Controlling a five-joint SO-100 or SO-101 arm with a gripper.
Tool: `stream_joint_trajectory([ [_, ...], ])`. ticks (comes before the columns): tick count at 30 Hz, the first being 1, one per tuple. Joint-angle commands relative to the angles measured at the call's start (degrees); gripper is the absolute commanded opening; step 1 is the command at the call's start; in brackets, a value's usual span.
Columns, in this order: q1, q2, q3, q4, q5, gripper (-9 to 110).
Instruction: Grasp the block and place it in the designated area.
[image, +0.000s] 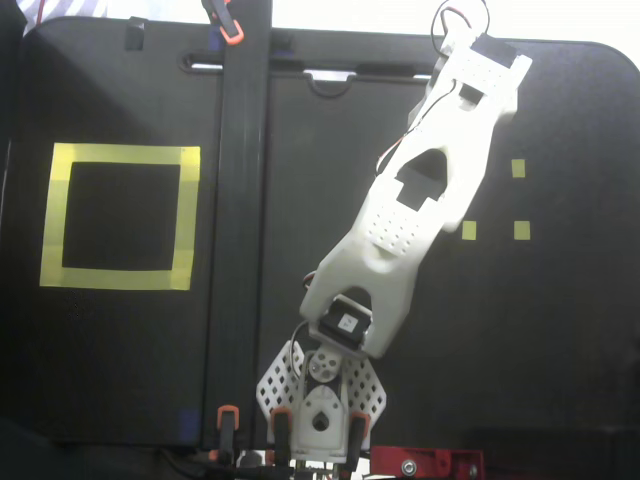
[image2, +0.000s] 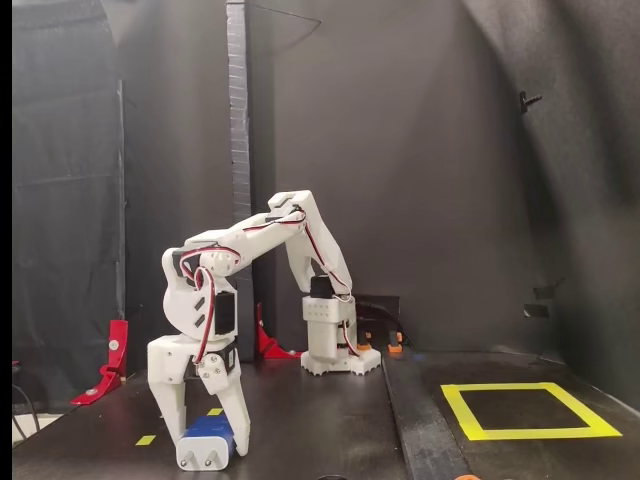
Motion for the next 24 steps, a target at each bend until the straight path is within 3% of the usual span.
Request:
stream_joint_trajectory([
  [1,0.35,0.35,0.09,-0.79,0.26,18],
  [24,0.00,20.04,-0.44,15.21,0.44,18],
])
